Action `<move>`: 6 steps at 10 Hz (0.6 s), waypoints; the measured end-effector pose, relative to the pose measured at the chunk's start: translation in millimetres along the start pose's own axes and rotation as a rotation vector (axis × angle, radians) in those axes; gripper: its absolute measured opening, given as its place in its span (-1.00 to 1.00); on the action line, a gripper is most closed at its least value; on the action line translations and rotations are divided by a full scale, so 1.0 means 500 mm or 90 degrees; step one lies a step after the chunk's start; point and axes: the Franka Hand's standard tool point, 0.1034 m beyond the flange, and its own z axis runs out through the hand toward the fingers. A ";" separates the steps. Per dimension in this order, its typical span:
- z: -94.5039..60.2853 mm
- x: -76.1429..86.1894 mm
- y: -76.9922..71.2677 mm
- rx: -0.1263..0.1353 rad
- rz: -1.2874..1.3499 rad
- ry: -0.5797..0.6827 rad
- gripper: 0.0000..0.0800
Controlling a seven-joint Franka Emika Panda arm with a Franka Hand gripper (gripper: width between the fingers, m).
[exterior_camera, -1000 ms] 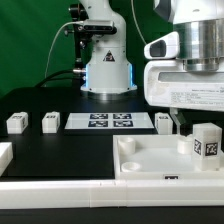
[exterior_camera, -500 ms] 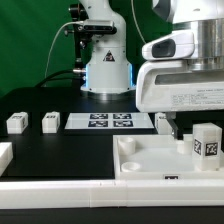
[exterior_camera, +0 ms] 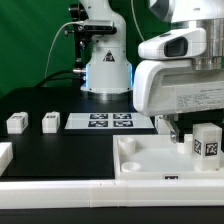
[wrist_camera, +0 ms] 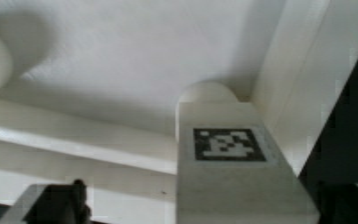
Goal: Assemble one leg
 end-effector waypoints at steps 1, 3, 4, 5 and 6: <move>0.000 0.000 0.000 0.000 0.000 0.000 0.36; 0.000 0.000 0.000 0.000 0.001 0.000 -0.27; 0.000 0.000 0.000 0.000 0.015 0.000 -0.27; 0.000 0.000 0.001 0.000 0.015 0.000 -0.27; 0.000 0.000 0.000 0.001 0.046 0.000 -0.27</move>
Offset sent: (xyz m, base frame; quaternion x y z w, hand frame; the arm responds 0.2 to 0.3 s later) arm 0.0000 0.0000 0.0000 0.0000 0.0000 0.0998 0.9950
